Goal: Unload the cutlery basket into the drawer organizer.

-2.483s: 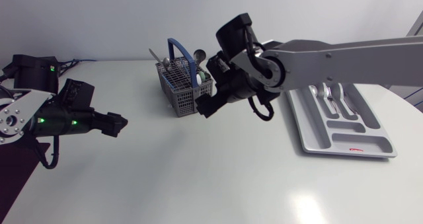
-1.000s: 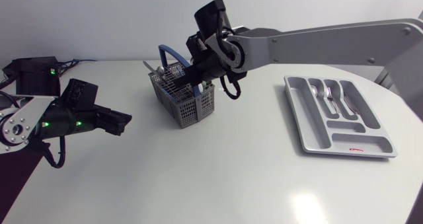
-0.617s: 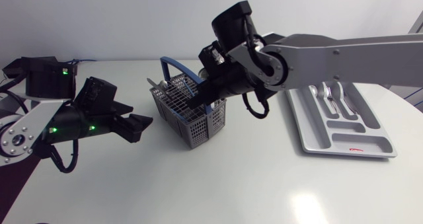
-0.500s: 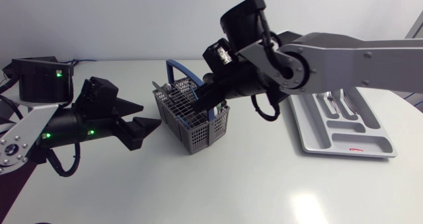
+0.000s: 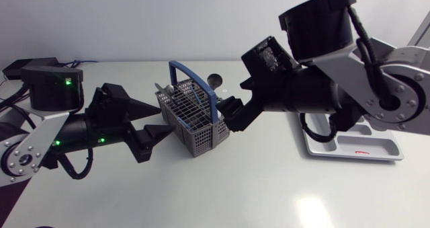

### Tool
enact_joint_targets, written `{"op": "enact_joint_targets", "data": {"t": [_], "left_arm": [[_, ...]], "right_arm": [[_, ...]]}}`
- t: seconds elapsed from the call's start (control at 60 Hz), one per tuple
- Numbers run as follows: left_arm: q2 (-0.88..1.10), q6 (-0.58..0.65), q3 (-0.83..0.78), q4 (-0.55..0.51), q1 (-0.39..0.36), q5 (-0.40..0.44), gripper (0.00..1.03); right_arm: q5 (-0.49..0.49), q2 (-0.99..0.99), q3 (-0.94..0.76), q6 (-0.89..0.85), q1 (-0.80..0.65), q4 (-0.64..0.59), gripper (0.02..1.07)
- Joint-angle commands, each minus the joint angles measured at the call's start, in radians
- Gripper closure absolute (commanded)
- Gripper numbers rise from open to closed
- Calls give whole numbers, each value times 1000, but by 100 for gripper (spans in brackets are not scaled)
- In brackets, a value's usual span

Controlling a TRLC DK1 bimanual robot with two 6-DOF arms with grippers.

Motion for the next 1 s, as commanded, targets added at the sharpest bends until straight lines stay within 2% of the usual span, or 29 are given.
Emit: {"op": "enact_joint_targets", "data": {"t": [0.0, 0.217, 0.35, 0.483, 0.65, 0.7, 0.983], "left_arm": [[65, 43, -6, 41, -8, 9, 31], [145, 59, -1, 121, -10, 9, 32], [183, 60, 4, 173, -19, 10, 54], [209, 60, 13, 191, -28, 12, 69], [229, 59, 24, 197, -42, 12, 71], [232, 59, 31, 194, -43, 12, 77], [272, 36, 90, 190, -50, 35, 86]], "right_arm": [[-7, -25, -42, -15, -15, -5, 6], [-17, -65, -86, -15, -45, 0, 6], [-19, -82, -109, -21, -61, 5, 6], [-24, -91, -138, -23, -73, 23, 6], [-24, -101, -152, -33, -82, 26, 6], [-24, -102, -154, -36, -85, 28, 6], [-27, -124, -174, -39, -104, 28, 6]]}}
